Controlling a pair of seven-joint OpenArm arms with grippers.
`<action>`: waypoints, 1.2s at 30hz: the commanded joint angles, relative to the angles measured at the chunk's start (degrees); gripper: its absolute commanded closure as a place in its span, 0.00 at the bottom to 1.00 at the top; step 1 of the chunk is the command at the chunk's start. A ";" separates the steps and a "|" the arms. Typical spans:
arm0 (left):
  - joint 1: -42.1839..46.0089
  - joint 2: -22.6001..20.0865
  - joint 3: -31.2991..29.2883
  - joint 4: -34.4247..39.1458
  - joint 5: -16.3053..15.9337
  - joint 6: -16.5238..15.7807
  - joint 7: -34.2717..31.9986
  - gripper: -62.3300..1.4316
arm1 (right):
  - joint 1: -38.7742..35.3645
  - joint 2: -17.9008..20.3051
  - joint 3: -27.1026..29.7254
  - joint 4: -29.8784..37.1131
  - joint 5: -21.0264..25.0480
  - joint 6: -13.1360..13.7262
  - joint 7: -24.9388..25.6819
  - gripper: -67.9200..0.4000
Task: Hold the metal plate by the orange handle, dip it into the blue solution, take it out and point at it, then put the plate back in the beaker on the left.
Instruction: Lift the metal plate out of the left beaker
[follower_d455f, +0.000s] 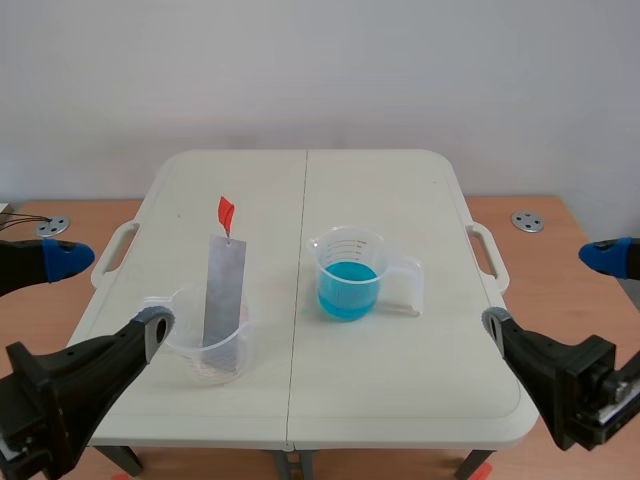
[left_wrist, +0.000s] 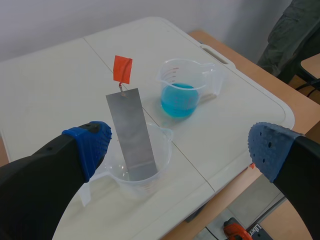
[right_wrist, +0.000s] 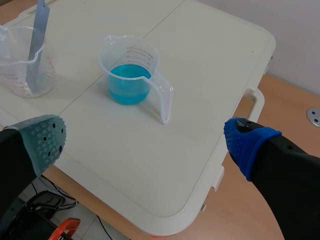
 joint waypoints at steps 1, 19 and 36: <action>-0.22 -0.31 -0.37 0.33 -0.50 -0.07 -0.76 0.05 | 0.79 0.59 0.07 0.28 0.15 0.26 0.52 0.02; -1.11 -0.31 -0.37 0.33 0.61 -0.09 2.49 0.87 | 9.81 0.57 -5.53 0.28 -3.72 4.94 -2.36 0.02; 5.68 -0.35 -4.13 0.35 5.49 -0.15 5.66 0.96 | 30.10 -7.58 -24.85 -3.08 -4.59 7.10 -13.07 0.02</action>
